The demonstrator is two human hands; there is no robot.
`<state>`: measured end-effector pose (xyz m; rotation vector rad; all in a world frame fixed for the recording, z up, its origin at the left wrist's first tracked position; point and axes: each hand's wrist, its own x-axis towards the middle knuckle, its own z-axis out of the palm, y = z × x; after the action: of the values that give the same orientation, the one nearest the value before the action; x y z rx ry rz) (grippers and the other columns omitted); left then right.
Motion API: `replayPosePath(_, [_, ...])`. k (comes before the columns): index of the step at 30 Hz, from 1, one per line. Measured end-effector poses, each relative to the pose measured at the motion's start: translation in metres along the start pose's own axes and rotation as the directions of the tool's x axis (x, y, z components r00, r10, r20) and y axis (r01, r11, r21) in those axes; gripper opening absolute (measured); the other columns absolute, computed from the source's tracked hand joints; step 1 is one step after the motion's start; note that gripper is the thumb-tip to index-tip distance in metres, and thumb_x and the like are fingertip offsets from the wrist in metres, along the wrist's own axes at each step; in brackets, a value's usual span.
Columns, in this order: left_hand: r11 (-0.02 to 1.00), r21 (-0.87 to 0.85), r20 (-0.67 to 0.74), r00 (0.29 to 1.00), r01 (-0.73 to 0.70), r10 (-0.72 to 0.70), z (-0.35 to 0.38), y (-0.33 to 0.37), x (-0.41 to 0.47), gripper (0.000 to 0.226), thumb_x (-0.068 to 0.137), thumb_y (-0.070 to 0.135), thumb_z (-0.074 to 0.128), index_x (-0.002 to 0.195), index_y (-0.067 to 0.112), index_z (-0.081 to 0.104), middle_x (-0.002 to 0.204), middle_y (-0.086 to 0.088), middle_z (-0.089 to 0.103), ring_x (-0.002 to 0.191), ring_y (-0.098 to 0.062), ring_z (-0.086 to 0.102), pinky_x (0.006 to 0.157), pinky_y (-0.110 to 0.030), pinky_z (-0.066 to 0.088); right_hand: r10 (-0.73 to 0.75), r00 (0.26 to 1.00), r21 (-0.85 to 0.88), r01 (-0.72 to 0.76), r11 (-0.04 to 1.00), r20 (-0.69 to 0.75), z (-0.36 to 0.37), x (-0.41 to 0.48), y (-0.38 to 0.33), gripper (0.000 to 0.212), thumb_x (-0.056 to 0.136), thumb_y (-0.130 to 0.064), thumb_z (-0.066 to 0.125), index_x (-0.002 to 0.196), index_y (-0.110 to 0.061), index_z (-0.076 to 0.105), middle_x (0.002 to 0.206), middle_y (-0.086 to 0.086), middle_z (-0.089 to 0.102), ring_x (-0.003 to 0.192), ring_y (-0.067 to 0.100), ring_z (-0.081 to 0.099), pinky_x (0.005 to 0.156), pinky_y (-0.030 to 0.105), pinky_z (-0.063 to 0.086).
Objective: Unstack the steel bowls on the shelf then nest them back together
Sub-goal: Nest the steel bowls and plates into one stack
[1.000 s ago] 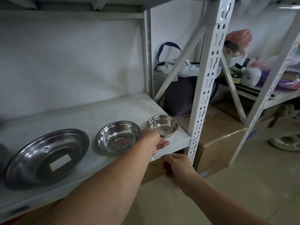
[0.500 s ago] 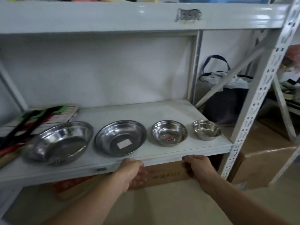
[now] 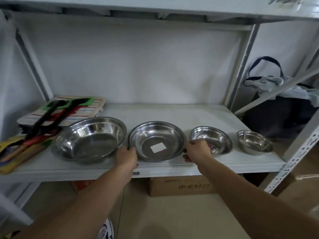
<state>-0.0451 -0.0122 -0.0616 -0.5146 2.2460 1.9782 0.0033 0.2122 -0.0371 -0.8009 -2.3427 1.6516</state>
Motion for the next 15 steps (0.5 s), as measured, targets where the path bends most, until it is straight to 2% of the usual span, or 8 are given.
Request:
replayPosePath(3, [0.999, 0.021, -0.003, 0.999, -0.041, 0.041, 0.003, -0.003, 0.0, 0.022, 0.103, 0.015, 0.042, 0.112, 0.003, 0.058, 0.09, -0.013, 0.061, 0.069, -0.024, 0.063, 0.052, -0.032, 0.054, -0.009, 1.0, -0.015, 0.009, 1.0, 0.0, 0.013, 0.002, 0.006, 0.016, 0.092, -0.004, 0.057, 0.084, -0.001, 0.071, 0.076, 0.017, 0.073, 0.059, 0.024, 0.071, 0.062, 0.038, 0.065])
replayPosePath(7, [0.976, 0.148, 0.007, 0.987, -0.158, 0.159, 0.0, 0.014, -0.002, 0.023, 0.105, 0.021, 0.045, 0.106, 0.005, 0.061, 0.095, -0.016, 0.07, 0.08, -0.031, 0.073, 0.075, -0.048, 0.063, -0.033, 0.999, -0.014, 0.032, 0.999, -0.027, 0.013, -0.001, 0.002, 0.015, 0.092, 0.0, 0.056, 0.084, 0.001, 0.069, 0.071, 0.017, 0.071, 0.059, 0.023, 0.068, 0.064, 0.041, 0.065])
replayPosePath(8, [0.97, 0.147, 0.018, 0.981, -0.192, 0.192, -0.002, 0.024, -0.004, 0.02, 0.105, 0.021, 0.046, 0.102, 0.008, 0.062, 0.094, -0.015, 0.07, 0.081, -0.03, 0.074, 0.074, -0.046, 0.063, -0.046, 0.998, -0.01, 0.046, 0.999, -0.034, 0.012, -0.003, -0.003, 0.014, 0.093, -0.001, 0.057, 0.086, 0.001, 0.069, 0.072, 0.017, 0.071, 0.06, 0.023, 0.067, 0.062, 0.039, 0.064])
replayPosePath(11, [0.954, 0.106, 0.035, 0.959, -0.282, 0.28, -0.019, 0.064, -0.007, 0.019, 0.103, 0.017, 0.053, 0.087, 0.017, 0.062, 0.089, -0.008, 0.072, 0.075, -0.021, 0.075, 0.058, -0.029, 0.06, -0.124, 0.99, 0.018, 0.126, 0.992, -0.065, 0.013, -0.008, -0.03, 0.013, 0.094, -0.004, 0.057, 0.089, 0.001, 0.069, 0.07, 0.015, 0.069, 0.056, 0.02, 0.065, 0.057, 0.035, 0.06])
replayPosePath(13, [0.945, 0.089, -0.001, 0.949, -0.315, 0.317, -0.042, 0.09, -0.004, 0.021, 0.099, 0.012, 0.059, 0.08, 0.017, 0.066, 0.084, -0.007, 0.075, 0.071, -0.02, 0.076, 0.06, -0.031, 0.062, -0.186, 0.98, 0.051, 0.19, 0.981, -0.068, 0.022, -0.014, -0.056, 0.013, 0.093, -0.006, 0.058, 0.091, 0.0, 0.07, 0.072, 0.016, 0.071, 0.054, 0.019, 0.064, 0.058, 0.037, 0.059])
replayPosePath(15, [0.943, 0.074, -0.058, 0.943, -0.324, 0.328, -0.074, 0.11, 0.003, 0.017, 0.095, 0.008, 0.063, 0.08, 0.013, 0.069, 0.081, -0.01, 0.077, 0.067, -0.022, 0.077, 0.062, -0.036, 0.065, -0.238, 0.97, 0.078, 0.242, 0.967, -0.047, 0.042, -0.019, -0.081, 0.013, 0.092, -0.01, 0.061, 0.097, -0.003, 0.071, 0.077, 0.016, 0.073, 0.054, 0.018, 0.064, 0.054, 0.032, 0.058])
